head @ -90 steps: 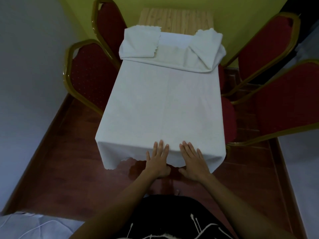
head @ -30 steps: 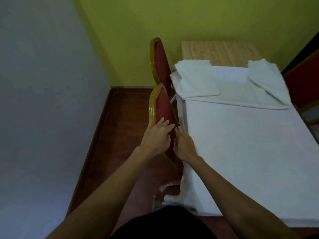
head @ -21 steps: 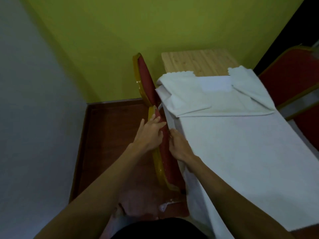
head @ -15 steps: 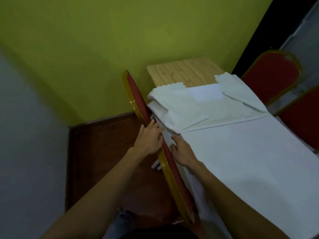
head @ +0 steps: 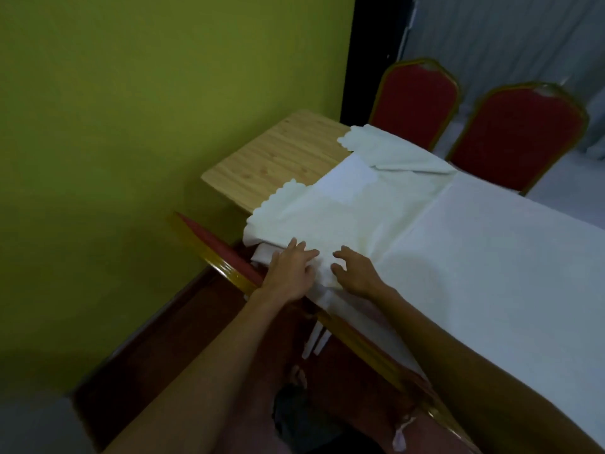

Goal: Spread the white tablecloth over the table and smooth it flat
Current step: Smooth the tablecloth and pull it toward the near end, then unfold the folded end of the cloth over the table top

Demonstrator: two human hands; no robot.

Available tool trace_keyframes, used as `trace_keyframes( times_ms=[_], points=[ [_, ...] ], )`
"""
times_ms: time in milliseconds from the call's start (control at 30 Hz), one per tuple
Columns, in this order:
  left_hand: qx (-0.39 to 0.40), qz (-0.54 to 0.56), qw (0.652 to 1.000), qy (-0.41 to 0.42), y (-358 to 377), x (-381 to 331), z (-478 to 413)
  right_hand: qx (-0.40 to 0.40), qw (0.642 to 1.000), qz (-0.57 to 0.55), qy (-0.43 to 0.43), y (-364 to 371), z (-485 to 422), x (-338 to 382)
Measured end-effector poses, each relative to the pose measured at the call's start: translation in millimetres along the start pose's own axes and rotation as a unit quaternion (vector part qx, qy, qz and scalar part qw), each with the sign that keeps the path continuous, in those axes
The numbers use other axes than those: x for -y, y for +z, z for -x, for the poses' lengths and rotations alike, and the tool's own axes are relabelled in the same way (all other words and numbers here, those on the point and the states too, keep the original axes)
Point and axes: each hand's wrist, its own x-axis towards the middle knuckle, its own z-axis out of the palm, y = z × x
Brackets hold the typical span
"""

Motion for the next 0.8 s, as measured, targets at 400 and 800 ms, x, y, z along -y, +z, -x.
trace_keyframes(
  times_ms=[400, 800],
  points=[
    [0.093, -0.001, 0.995, 0.035, -72, 137, -138, -0.112, 0.96, 0.05, 0.253, 70, -145, 11],
    [0.177, 0.066, 0.973, 0.134, -107, 203, -270, -0.217, 0.945, -0.157, 0.19, 100, -243, 144]
  ],
)
